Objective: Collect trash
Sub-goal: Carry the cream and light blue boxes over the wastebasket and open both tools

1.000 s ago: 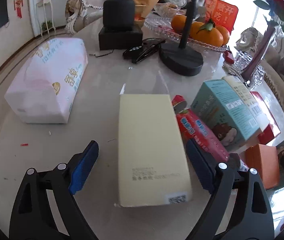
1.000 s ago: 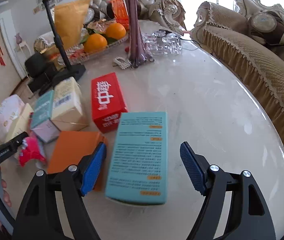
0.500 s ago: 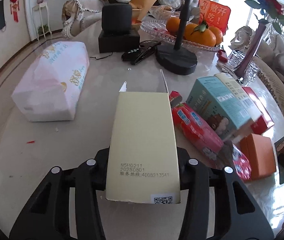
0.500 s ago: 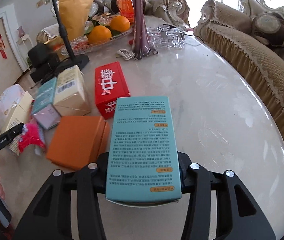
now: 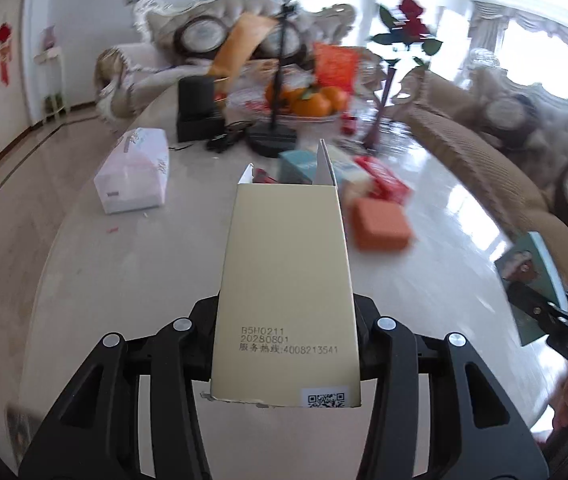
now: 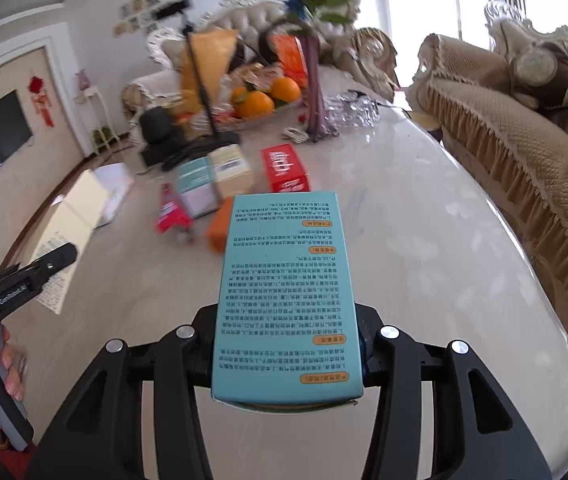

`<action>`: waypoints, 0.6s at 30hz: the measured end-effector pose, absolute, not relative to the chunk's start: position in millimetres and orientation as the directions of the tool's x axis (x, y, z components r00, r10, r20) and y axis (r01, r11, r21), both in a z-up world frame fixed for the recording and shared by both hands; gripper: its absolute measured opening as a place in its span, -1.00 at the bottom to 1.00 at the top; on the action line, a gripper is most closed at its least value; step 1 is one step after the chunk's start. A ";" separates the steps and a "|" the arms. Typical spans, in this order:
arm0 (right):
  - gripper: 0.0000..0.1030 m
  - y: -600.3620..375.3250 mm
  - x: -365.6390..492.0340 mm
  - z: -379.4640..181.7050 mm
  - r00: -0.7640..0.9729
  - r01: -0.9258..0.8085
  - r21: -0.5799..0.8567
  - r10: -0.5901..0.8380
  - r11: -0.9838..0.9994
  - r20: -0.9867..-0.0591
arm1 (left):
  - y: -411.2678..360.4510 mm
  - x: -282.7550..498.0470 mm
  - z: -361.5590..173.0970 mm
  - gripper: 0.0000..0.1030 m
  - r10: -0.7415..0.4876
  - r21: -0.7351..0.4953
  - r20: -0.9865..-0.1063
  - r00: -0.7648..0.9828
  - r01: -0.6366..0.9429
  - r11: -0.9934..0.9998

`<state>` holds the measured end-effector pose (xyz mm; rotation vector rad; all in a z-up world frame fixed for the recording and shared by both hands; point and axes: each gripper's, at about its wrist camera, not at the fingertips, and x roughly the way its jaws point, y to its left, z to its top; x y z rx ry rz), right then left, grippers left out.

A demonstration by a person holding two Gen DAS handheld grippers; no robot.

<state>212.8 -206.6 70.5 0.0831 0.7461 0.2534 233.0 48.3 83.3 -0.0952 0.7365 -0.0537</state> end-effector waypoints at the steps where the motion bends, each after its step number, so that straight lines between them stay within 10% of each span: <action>1: -0.13 -205.8 190.1 72.3 0.707 -0.222 0.168 0.277 0.961 -0.650 | 43.5 214.2 84.7 -0.10 -0.100 -0.107 -0.664 0.741 0.038 0.993; 18: -0.13 -212.0 -52.4 -53.8 0.437 -0.200 0.245 0.310 0.949 -0.844 | -34.7 -48.3 -46.2 -0.10 -0.295 -0.151 -0.851 0.435 0.335 0.930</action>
